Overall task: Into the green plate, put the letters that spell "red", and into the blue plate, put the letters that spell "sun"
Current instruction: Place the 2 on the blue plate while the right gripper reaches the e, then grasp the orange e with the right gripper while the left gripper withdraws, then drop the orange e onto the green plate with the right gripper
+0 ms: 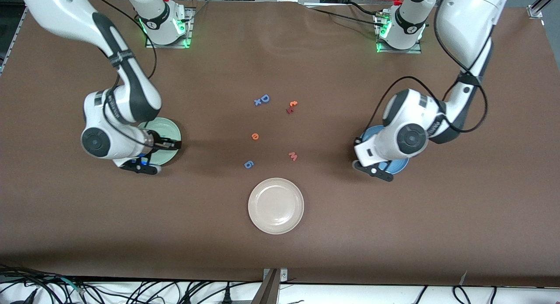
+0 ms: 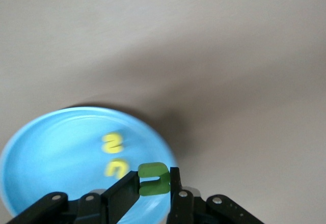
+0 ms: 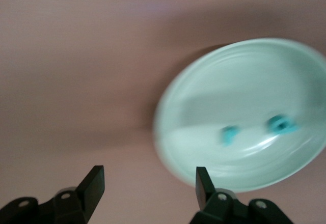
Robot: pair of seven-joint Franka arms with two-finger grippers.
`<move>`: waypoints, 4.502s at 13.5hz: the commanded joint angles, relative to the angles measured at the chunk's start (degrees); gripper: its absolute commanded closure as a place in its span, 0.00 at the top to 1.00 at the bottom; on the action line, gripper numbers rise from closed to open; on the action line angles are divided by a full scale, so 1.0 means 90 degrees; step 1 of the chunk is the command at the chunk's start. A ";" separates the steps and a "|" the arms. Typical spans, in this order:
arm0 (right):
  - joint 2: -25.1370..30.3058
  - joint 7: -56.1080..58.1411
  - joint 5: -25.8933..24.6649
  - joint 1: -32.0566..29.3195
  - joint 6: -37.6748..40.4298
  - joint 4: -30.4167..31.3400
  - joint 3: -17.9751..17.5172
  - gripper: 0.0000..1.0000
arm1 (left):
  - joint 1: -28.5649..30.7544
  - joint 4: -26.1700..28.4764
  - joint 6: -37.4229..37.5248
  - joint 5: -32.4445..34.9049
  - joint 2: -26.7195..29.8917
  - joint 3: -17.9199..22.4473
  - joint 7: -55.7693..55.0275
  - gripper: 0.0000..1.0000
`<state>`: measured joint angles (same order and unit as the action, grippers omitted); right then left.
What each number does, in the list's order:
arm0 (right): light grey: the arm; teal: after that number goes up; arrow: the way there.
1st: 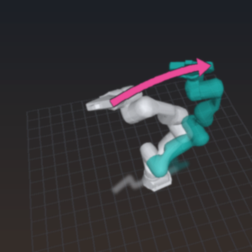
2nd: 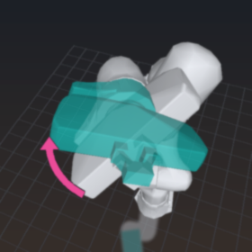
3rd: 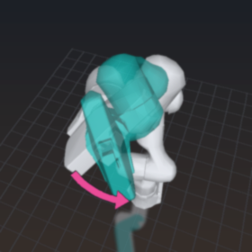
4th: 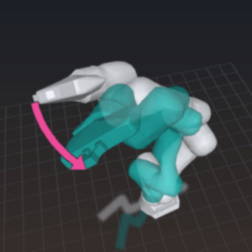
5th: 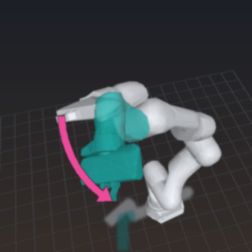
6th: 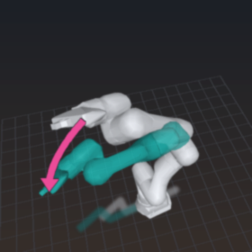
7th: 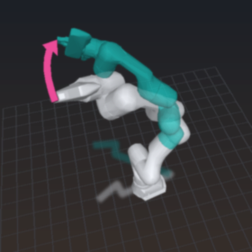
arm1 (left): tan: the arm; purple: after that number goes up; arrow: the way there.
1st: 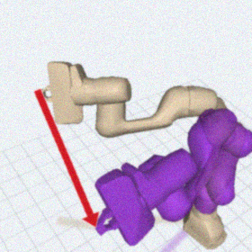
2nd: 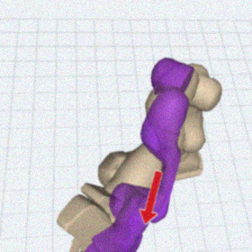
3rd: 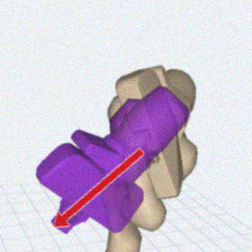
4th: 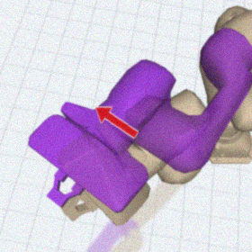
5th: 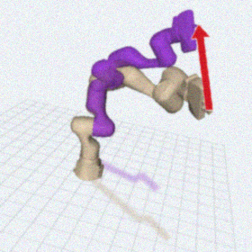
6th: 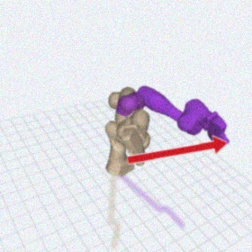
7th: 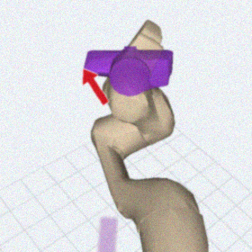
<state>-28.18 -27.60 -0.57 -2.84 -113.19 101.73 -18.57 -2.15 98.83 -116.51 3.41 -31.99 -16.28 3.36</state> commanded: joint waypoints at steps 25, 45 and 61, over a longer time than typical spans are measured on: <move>-0.1762 -0.4600 -0.0972 0.2171 -0.2863 -0.0200 -0.0486 0.40 | 0.0455 -0.1236 0.1988 0.0647 0.2487 -0.0186 0.0897 1.00; -0.0737 -0.1696 -0.0601 0.0211 0.0944 -0.1089 -0.0574 0.23 | -0.0103 -0.1138 0.3385 -0.0320 0.3506 0.1379 -0.0031 1.00; 0.0335 0.0664 -0.0582 -0.0271 -0.0451 0.0757 0.0354 0.99 | 0.1213 -0.1128 0.3376 -0.0709 0.3730 0.1408 0.2184 1.00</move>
<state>-30.77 -23.19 -7.00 -5.31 -118.18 107.55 -15.65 4.62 89.22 -87.01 -0.70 0.40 -3.32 17.60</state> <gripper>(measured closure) 0.366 0.000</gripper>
